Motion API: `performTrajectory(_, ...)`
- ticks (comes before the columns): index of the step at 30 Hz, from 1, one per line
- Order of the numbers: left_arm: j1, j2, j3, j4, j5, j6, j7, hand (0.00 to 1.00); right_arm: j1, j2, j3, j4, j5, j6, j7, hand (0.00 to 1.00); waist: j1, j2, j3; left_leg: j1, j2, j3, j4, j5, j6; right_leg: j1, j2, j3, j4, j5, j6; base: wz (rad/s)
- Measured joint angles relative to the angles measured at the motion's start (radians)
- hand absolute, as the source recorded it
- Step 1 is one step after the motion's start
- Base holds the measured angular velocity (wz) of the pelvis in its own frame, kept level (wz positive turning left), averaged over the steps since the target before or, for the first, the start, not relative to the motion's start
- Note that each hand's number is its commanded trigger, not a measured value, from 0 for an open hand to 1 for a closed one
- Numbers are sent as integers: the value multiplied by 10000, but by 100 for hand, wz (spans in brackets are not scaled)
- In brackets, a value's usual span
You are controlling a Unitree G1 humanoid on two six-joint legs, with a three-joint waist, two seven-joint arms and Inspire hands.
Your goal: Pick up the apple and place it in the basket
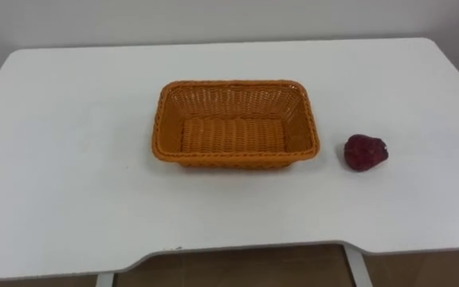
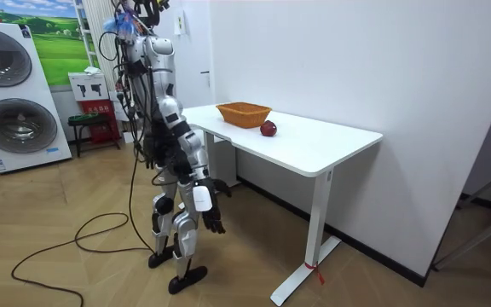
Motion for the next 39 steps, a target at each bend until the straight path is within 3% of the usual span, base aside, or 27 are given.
performTrajectory(3, 1, 119, 89, -214, 17, -329, 158, 0, -20, -54, -570, -822, 436, -427, -1099, 0, -60, -8, -14, -33, -10, 26, -5, 2, 2, -21, 4, 43, 86, -17, 9, -3)
performTrajectory(10, 24, 125, 139, -354, 31, -573, 379, 0, -100, -79, -1075, -4113, -285, -969, -3816, 0, -23, -165, -54, -222, -39, 165, 57, 7, 7, -407, -26, 196, 453, -143, 19, -6)
performTrajectory(12, 16, 149, -58, -319, 38, -606, 459, 0, -85, -88, -705, -5510, -1703, -1334, -4664, 0, 48, -197, -57, -377, -40, 164, 160, 7, 7, -514, -24, 223, 480, -140, 20, 0)
performTrajectory(14, 12, 140, -67, -147, 33, -710, 477, 0, 16, -80, -425, -6620, -2971, -1395, -5165, 0, 165, -209, -56, -370, -39, 161, 144, 7, 7, -534, -12, 247, 483, -140, 20, -2)
performTrajectory(19, 171, 180, -957, -20, 35, -831, 787, 0, 27, -199, 813, -8504, -5976, -2016, -6208, 0, 428, -202, -61, -382, -24, 153, 132, 7, 6, -627, 7, 234, 363, -121, 18, 1)
performTrajectory(24, 167, 185, -1217, -7, 34, -1039, 787, 0, 147, -199, 1923, -9895, -8543, -2069, -6206, 0, 814, -172, -72, -415, -16, 209, 83, 7, 5, -723, 9, 255, 426, -116, 14, -3)
performTrajectory(27, 114, 191, -1573, -12, 31, -1079, 776, 0, 223, -255, 2803, -10223, -10058, -2341, -5733, 0, 869, -195, -59, -440, 4, 215, 87, 7, 4, -686, 15, 214, 357, -98, -6, 0)
performTrajectory(32, 85, 201, -1813, 27, -17, -1348, 606, 0, 223, -259, 3760, -10222, -10757, -2401, -4463, 0, 1018, -158, -35, -419, 3, 208, 79, 7, 3, -589, 12, 207, 329, -88, -2, 0)
performTrajectory(39, -17, 280, -2016, 7, -378, -1369, 259, 0, 285, -275, 5010, -10166, -10763, -2366, -2690, 0, 1117, -116, 4, -359, 20, 95, 67, 8, 2, -436, 10, 52, 162, -17, -22, 4)
